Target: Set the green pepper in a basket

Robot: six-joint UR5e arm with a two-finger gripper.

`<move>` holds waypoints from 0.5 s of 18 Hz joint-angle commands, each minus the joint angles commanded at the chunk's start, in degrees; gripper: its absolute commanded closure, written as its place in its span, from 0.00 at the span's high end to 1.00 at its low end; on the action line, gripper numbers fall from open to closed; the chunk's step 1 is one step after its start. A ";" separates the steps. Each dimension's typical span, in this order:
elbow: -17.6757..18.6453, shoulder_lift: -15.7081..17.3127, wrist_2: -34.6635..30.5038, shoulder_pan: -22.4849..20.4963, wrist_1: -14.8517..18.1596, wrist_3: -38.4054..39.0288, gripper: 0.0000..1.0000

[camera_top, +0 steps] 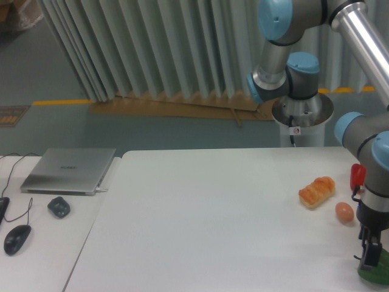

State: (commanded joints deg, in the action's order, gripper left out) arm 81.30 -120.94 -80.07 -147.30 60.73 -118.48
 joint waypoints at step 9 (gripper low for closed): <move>-0.79 -2.55 0.00 -0.18 -0.26 -0.61 1.00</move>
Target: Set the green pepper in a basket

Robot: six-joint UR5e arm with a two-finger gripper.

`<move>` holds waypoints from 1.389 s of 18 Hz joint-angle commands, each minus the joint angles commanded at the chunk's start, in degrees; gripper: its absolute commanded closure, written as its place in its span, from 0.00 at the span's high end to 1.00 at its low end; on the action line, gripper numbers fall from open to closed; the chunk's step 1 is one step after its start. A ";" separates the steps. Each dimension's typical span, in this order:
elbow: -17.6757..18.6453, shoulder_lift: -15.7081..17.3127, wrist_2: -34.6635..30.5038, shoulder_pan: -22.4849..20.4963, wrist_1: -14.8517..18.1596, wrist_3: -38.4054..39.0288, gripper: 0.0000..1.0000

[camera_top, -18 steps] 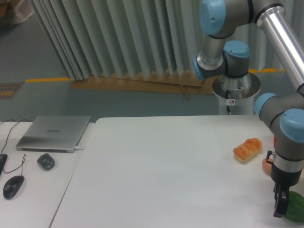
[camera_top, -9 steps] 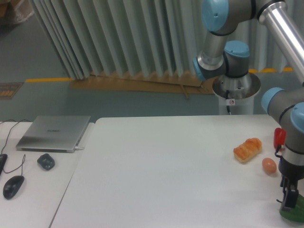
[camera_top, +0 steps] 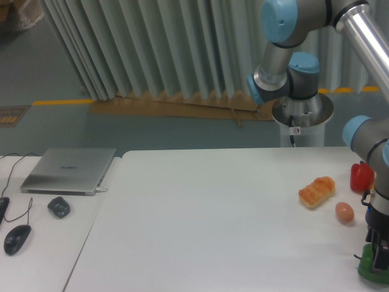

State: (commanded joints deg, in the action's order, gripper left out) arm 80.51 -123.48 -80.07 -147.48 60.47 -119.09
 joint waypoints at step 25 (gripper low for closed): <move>1.93 7.20 -3.25 -2.99 3.07 0.88 0.58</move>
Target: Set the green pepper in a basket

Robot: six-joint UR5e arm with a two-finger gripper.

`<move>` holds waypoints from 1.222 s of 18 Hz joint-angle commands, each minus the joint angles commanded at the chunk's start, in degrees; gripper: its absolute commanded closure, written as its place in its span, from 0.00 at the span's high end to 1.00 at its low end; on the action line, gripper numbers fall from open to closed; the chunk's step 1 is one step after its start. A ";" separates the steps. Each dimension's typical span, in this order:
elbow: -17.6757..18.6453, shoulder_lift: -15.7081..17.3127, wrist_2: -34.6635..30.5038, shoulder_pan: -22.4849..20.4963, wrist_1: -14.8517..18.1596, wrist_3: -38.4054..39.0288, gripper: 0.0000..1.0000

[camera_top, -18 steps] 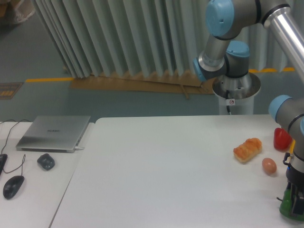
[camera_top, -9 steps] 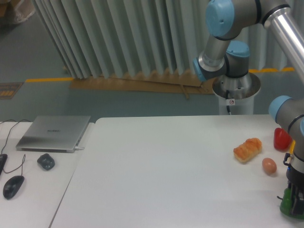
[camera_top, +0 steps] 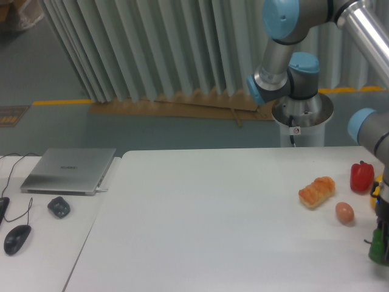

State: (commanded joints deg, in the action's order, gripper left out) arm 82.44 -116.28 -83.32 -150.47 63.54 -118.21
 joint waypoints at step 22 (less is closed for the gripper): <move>-0.18 3.17 -1.41 -12.83 5.19 -2.64 0.60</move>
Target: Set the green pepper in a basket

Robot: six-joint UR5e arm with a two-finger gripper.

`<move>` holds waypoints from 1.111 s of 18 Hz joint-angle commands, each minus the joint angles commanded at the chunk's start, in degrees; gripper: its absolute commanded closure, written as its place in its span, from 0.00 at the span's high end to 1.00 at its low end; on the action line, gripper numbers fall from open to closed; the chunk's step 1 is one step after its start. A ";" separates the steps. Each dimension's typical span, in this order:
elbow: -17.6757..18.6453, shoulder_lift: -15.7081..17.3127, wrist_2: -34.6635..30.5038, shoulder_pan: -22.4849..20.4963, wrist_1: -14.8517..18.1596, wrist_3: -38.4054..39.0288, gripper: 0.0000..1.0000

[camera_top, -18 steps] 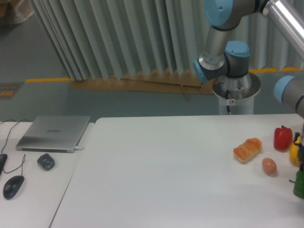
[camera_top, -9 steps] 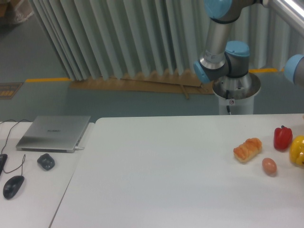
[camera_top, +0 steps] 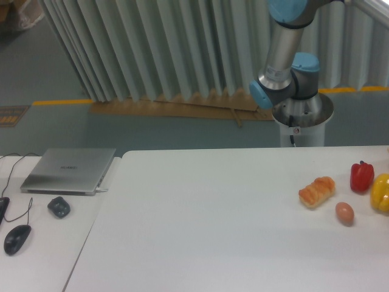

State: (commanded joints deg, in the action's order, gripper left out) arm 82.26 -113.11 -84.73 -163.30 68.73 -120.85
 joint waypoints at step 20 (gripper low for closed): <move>0.00 -5.27 -0.79 -3.43 -3.25 0.09 1.00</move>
State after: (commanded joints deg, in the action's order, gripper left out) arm 82.26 -118.39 -85.52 -166.73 65.48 -120.76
